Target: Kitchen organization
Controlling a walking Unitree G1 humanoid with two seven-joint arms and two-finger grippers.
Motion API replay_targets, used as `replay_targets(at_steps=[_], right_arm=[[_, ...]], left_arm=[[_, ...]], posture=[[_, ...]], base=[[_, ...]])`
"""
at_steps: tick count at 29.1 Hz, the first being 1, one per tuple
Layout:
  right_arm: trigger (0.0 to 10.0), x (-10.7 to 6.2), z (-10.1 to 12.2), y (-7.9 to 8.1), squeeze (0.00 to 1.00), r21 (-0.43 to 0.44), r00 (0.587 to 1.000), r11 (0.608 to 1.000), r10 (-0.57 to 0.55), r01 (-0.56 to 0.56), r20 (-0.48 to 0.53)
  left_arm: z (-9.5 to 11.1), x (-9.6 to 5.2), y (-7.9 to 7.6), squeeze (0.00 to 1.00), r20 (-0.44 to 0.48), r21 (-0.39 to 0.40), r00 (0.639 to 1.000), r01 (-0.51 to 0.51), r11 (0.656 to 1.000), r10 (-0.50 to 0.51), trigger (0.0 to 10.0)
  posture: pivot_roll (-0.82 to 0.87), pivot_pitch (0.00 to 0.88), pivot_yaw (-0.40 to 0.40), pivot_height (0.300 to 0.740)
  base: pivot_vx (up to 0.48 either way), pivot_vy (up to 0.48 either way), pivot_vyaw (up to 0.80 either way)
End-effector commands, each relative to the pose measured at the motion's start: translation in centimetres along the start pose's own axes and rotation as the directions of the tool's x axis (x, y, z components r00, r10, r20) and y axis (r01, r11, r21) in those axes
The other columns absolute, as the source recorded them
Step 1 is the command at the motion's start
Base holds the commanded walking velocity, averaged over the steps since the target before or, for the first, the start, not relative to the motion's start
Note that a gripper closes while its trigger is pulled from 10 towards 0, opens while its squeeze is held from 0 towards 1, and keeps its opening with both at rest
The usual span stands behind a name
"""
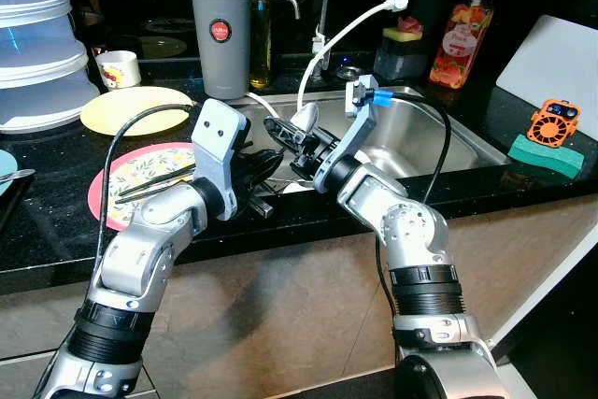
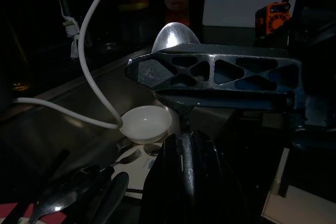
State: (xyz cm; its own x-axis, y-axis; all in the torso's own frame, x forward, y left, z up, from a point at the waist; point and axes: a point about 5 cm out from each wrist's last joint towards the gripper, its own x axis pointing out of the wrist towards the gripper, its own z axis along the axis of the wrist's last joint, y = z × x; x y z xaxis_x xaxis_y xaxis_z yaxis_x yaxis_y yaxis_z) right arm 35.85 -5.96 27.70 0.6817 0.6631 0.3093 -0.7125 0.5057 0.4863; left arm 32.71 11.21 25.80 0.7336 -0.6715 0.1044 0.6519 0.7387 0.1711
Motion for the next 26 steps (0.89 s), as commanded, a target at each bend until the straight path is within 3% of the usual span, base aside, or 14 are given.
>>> replay_targets(at_steps=[1, 2, 4, 5, 6, 7, 10, 15, 16, 17, 26], right_arm=[[0.0, 0.1, 0.1, 0.0, 0.0, 0.018, 1.0, 1.0, 0.001, -0.001, 0.009], [0.0, 0.1, 0.2, 0.0, 0.0, 0.017, 1.0, 1.0, -0.001, 0.001, 0.01], [0.0, 0.1, 0.3, -0.1, 0.0, 0.013, 1.0, 1.0, -0.006, 0.006, 0.02], [0.0, 0.1, 0.7, -0.3, 0.0, 0.005, 0.999, 1.0, -0.018, 0.018, 0.045], [2.8, 0.1, 1.5, -0.6, 0.0, -0.012, 0.995, 0.999, -0.047, 0.049, 0.089], [10.0, 0.0, 2.4, -1.1, 0.0, -0.02, 0.986, 0.996, -0.082, 0.086, 0.144], [10.0, -0.7, 4.7, -2.5, 0.0, -0.026, 0.948, 0.982, -0.173, 0.187, 0.266], [10.0, -1.2, 4.9, -3.6, 0.0, -0.134, 0.943, 0.953, -0.238, 0.274, 0.233], [10.0, -1.2, 4.7, -3.8, 0.14, -0.157, 0.946, 0.946, -0.249, 0.284, 0.208], [10.0, -1.3, 4.5, -3.9, 1.0, -0.161, 0.947, 0.944, -0.258, 0.29, 0.192], [10.0, -0.6, 2.2, -3.7, 1.0, -0.059, 0.963, 0.966, -0.243, 0.251, 0.113]], left_arm=[[0.0, -0.1, -0.2, 1.0, 0.006, -0.001, 1.0, 0.006, 1.0, -0.006, 4.6], [0.0, -0.1, -0.1, 1.0, 0.005, 0.002, 1.0, 0.002, 1.0, -0.002, 3.4], [0.0, -0.1, -0.1, 1.0, 0.005, 0.008, 1.0, -0.006, 1.0, 0.006, 3.0], [0.0, -0.2, 0.0, 1.0, 0.006, 0.007, 1.0, -0.01, 1.0, 0.01, 0.0], [0.1, -0.2, 0.1, 1.0, 0.008, 0.009, 1.0, -0.008, 1.0, 0.008, 0.0], [0.1, -0.2, 0.1, 1.0, 0.01, 0.006, 1.0, -0.012, 1.0, 0.012, 0.0], [0.1, -0.2, 0.1, 1.0, 0.012, 0.003, 1.0, -0.015, 1.0, 0.015, 0.0], [0.1, -0.3, 0.1, 1.0, 0.012, 0.003, 1.0, -0.013, 1.0, 0.013, 0.0], [0.1, -0.3, 0.1, 1.0, 0.012, 0.003, 1.0, -0.013, 1.0, 0.013, 0.0], [0.1, -0.2, 0.1, 1.0, 0.013, 0.002, 1.0, -0.011, 1.0, 0.011, 0.0], [0.3, -0.2, 0.0, 1.0, 0.019, 0.0, 1.0, -0.007, 1.0, 0.007, 0.0]], posture=[[0.01, 0.027, -0.023, 0.74], [0.01, 0.027, -0.023, 0.74], [0.01, 0.028, -0.023, 0.74], [0.01, 0.028, -0.023, 0.74], [0.01, 0.028, -0.023, 0.74], [0.01, 0.028, -0.023, 0.74], [0.01, 0.03, -0.023, 0.74], [0.0, 0.03, -0.024, 0.74], [0.0, 0.03, -0.024, 0.74], [0.0, 0.03, -0.024, 0.74], [0.0, 0.032, -0.023, 0.74]], base=[[0.0, 0.0, 0.0], [0.0, 0.0, 0.0], [0.0, 0.0, 0.0], [0.0, 0.0, 0.0], [0.0, 0.0, 0.0], [0.0, 0.0, 0.0], [0.0, 0.0, 0.0], [0.0, 0.0, 0.0], [0.0, 0.0, 0.0], [0.0, 0.0, 0.0], [0.0, 0.0, 0.0]])
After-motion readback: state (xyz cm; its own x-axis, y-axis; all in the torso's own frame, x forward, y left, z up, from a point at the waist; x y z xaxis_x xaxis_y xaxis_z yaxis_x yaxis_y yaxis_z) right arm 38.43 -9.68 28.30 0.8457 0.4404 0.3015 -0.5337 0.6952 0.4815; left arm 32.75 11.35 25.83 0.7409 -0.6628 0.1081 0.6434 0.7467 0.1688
